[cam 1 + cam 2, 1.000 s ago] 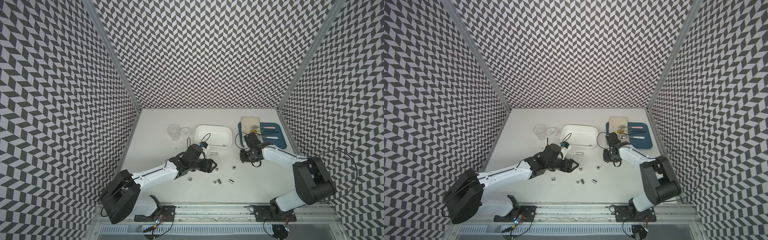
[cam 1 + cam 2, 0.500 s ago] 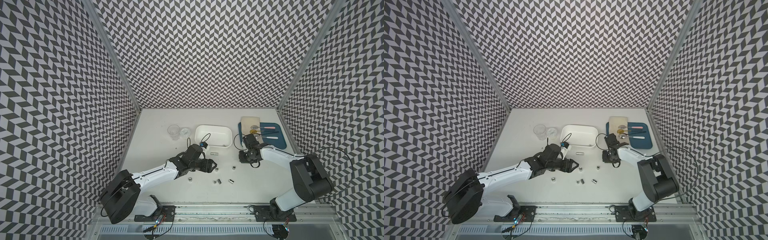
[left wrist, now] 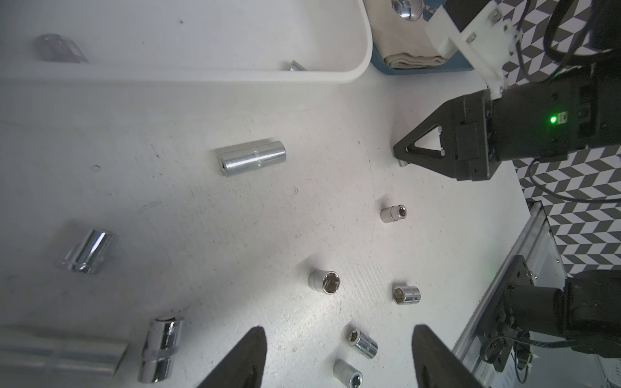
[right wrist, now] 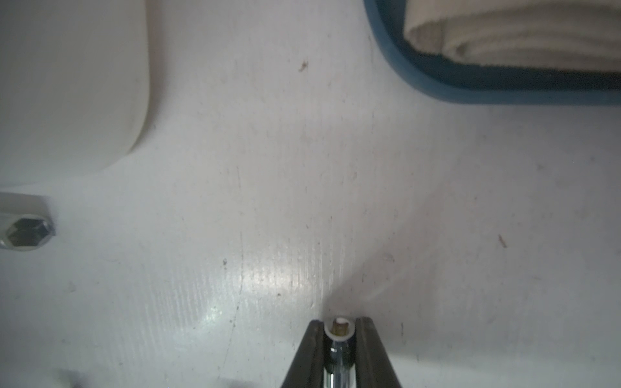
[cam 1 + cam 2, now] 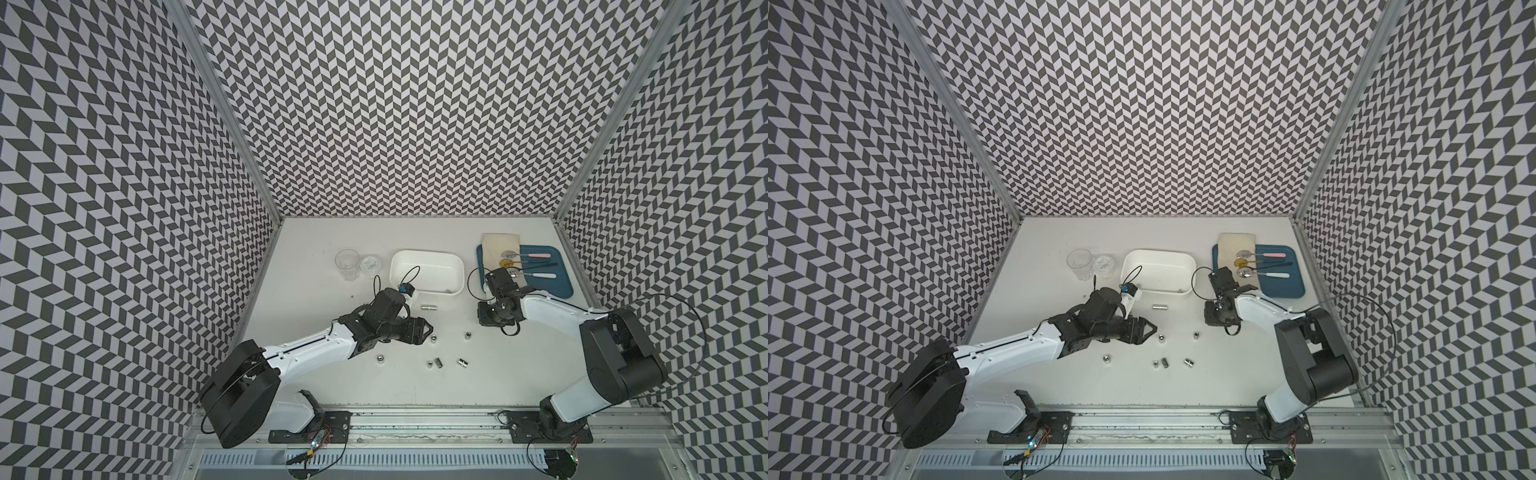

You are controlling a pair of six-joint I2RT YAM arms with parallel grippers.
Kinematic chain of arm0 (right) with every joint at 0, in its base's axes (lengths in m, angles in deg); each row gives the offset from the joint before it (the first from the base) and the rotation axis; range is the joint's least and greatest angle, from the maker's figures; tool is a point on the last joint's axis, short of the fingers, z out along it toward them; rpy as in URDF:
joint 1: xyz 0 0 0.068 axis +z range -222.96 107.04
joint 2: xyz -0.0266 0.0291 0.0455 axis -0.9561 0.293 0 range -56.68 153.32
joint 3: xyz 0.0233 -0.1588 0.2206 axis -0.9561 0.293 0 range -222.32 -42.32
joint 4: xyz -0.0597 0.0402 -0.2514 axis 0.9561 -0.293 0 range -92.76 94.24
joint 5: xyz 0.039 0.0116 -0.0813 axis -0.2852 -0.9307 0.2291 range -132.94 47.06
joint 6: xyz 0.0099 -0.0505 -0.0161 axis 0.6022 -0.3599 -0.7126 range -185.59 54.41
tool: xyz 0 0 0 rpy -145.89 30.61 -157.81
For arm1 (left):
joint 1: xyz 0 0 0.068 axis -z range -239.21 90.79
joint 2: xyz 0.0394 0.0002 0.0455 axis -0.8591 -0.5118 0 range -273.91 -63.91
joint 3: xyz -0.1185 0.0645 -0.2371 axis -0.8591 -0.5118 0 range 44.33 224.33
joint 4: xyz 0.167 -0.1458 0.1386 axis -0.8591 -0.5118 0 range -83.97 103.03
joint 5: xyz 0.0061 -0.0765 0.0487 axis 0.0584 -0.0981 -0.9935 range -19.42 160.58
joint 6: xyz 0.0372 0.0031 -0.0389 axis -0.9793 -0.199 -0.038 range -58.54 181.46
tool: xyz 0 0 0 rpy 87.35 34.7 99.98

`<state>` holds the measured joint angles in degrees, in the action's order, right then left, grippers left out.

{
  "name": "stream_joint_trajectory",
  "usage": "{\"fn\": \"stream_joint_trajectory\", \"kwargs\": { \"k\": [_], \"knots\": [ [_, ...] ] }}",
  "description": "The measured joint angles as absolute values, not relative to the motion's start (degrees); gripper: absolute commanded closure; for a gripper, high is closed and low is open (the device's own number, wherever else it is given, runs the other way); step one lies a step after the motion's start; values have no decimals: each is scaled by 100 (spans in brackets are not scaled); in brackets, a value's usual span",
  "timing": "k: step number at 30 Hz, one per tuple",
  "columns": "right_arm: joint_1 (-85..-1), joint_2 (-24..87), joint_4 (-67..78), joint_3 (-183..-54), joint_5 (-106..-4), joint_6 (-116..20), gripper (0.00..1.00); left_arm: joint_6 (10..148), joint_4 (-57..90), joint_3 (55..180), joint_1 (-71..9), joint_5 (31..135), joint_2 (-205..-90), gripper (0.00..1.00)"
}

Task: Put the socket on the desktop into the storage box
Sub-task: Pick up the socket head at the center of the board, then place the socket head in the storage box.

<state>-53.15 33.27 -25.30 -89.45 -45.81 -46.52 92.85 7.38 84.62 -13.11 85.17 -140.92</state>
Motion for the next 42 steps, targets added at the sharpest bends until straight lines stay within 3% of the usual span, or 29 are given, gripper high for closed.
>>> {"fn": "stream_joint_trajectory", "kwargs": {
  "k": [10, 22, 42],
  "knots": [
    [-5204, 3150, -2733, -9275, -4616, -4655, 83, 9364, 692, 8449, -1564, 8351, -13751, 28],
    [-4913, 3182, -3087, -10602, -4614, -4722, 82, 9497, 438, 8145, -2309, 8196, -13036, 28],
    [-4393, 4990, -3325, -12702, -4686, -4823, 83, 9609, 121, 7839, -2943, 8135, -12407, 28]
  ]
}}
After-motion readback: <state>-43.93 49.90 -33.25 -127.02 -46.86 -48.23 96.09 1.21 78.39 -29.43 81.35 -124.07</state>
